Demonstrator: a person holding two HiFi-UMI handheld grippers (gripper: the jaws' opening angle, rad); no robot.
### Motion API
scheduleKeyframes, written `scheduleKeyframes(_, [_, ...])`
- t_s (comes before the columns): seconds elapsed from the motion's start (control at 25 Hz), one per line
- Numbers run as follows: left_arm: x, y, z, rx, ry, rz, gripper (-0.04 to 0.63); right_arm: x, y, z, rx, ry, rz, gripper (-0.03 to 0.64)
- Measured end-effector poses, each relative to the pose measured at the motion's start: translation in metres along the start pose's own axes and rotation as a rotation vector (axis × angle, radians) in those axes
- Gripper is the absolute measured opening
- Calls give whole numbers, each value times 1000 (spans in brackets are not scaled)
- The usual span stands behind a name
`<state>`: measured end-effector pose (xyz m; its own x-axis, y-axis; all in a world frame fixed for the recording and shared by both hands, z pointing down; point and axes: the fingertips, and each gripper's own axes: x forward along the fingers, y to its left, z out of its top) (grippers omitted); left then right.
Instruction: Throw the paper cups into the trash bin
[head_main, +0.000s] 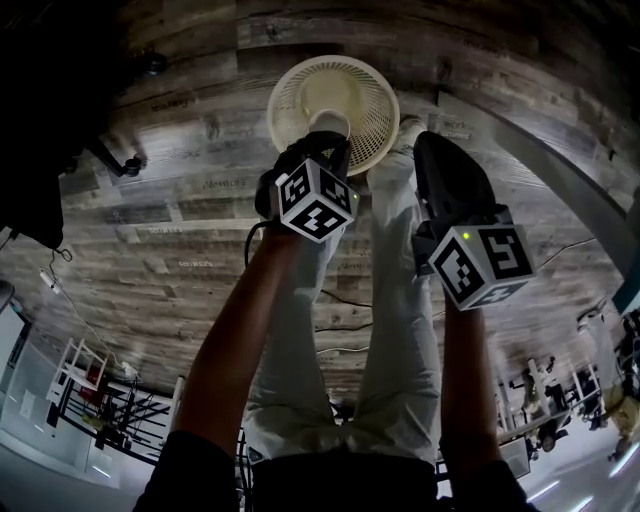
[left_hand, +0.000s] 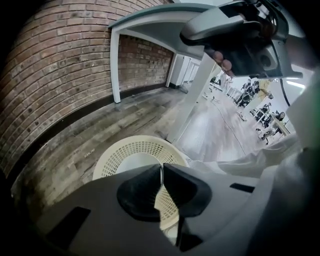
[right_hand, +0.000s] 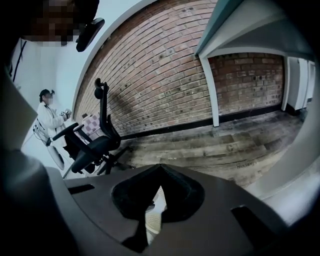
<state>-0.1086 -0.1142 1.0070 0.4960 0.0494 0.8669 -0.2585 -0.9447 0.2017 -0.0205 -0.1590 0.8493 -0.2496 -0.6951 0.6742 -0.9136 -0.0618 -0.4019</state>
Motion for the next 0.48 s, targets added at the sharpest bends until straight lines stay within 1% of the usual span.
scheduleKeyframes(0.2, [11, 11, -2, 20, 4, 41, 26, 1, -8, -14, 6, 29, -3, 5])
scheduleKeyframes(0.28, [13, 17, -2, 18, 9, 70, 26, 1, -10, -16, 0, 38, 0, 5])
scheduleKeyframes(0.36, [16, 21, -6, 9, 30, 93, 26, 0, -10, -16, 1, 44, 6, 5])
scheduleKeyframes(0.44, [19, 21, -10, 8, 49, 92, 26, -1, -11, -16, 0, 47, 10, 5])
scheduleKeyframes(0.48, [21, 20, -11, 14, 55, 90, 42, -2, -11, -16, -2, 48, 12, 5])
